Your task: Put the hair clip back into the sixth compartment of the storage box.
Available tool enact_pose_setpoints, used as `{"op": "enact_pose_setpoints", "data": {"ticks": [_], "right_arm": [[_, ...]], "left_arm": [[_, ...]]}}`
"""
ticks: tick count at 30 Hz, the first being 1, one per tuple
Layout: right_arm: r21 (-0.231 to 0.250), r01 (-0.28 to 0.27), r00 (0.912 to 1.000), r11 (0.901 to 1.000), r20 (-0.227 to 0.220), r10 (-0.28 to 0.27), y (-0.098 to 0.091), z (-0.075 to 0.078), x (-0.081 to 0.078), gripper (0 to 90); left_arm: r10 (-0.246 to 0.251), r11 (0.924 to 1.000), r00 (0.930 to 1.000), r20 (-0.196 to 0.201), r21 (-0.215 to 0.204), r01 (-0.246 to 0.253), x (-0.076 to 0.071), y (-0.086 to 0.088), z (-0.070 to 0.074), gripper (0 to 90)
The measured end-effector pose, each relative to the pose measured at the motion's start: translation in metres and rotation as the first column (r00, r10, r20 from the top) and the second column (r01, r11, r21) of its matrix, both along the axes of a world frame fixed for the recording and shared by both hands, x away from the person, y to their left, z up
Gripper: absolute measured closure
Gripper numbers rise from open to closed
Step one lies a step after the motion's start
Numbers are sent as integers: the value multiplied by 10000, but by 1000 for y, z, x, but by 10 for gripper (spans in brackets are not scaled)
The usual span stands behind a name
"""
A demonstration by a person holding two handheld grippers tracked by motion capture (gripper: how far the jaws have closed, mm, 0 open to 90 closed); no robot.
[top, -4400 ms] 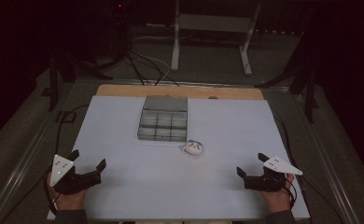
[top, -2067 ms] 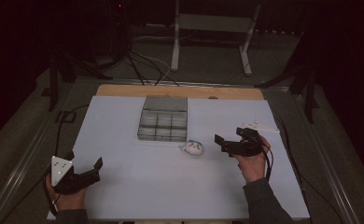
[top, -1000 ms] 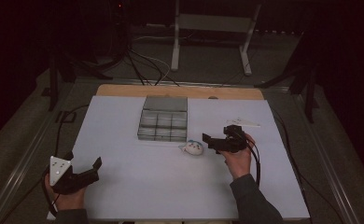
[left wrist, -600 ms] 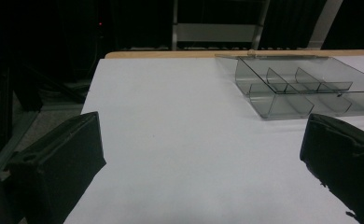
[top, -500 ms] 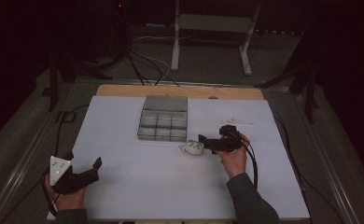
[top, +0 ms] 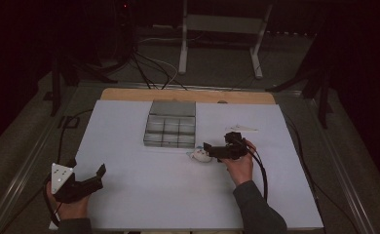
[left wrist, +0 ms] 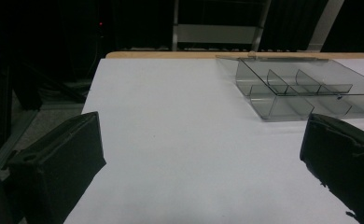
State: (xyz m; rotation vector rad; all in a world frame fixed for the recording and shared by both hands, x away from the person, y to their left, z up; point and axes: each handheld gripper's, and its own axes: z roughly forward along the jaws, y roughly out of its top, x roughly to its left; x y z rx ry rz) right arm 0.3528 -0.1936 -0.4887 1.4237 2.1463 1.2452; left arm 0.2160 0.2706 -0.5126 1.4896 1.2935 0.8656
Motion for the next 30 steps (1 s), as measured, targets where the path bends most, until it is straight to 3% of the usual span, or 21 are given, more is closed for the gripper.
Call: {"op": "enact_pose_setpoints", "data": {"ticks": [12,20,24,30], "right_arm": [[-269,-210,9977,9994,-658,192,7,-15,4,0],[-190,-213,9946,9996,-1023,192,9,-21,8,72],[-229,-339,9911,9992,-1293,306,14,-28,10,225],[-35,-309,9870,9995,-1579,300,18,-35,12,339]], "left_arm": [[20,10000,10000,17,-66,-20,0,1,0,6],[6,10000,10000,1,-62,-6,0,0,0,6],[13,10000,10000,2,-66,-13,0,0,0,6],[15,10000,10000,19,-86,-15,0,1,0,6]]}}
